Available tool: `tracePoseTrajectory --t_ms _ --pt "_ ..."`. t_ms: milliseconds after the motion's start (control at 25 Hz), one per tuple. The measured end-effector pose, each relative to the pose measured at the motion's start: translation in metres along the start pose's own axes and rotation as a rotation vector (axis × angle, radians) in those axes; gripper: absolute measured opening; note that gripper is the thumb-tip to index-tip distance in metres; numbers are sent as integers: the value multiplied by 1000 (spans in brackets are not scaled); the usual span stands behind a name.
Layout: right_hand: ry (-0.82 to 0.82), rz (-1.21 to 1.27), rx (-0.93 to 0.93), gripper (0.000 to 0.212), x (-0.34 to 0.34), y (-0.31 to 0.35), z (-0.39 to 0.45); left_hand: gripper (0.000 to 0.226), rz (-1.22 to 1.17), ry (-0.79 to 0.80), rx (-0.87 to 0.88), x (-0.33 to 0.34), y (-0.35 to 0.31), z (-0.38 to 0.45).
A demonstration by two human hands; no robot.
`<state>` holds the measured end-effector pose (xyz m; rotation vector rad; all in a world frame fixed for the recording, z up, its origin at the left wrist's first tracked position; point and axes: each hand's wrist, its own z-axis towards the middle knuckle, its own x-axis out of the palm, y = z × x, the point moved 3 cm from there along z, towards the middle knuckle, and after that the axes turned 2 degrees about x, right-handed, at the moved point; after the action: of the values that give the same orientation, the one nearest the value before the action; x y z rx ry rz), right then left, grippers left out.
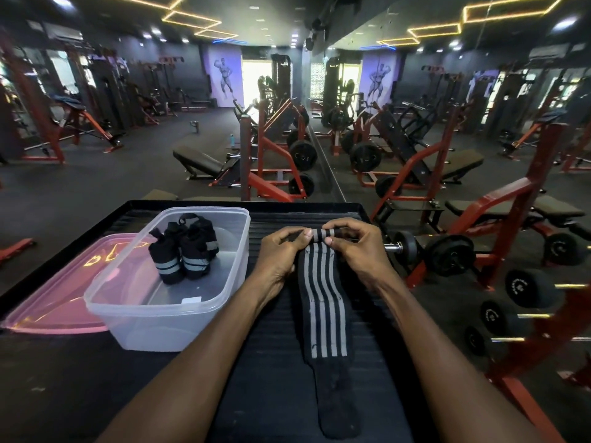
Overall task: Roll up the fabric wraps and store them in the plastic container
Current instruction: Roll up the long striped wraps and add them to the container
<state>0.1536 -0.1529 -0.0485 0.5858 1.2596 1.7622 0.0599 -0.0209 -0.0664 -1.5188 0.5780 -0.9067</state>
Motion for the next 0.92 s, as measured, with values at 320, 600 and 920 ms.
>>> tracePoseTrajectory --t_ms 320,600,920 --pt "-13 -29 65 12 4 -7 2 26 -40 -18 70 -1 -1 3" --pt "-24 -13 17 22 1 -2 1 28 -233 15 -134 3 7 2" --pt "6 100 106 10 5 -9 0 12 -192 -17 -40 1 4 2"
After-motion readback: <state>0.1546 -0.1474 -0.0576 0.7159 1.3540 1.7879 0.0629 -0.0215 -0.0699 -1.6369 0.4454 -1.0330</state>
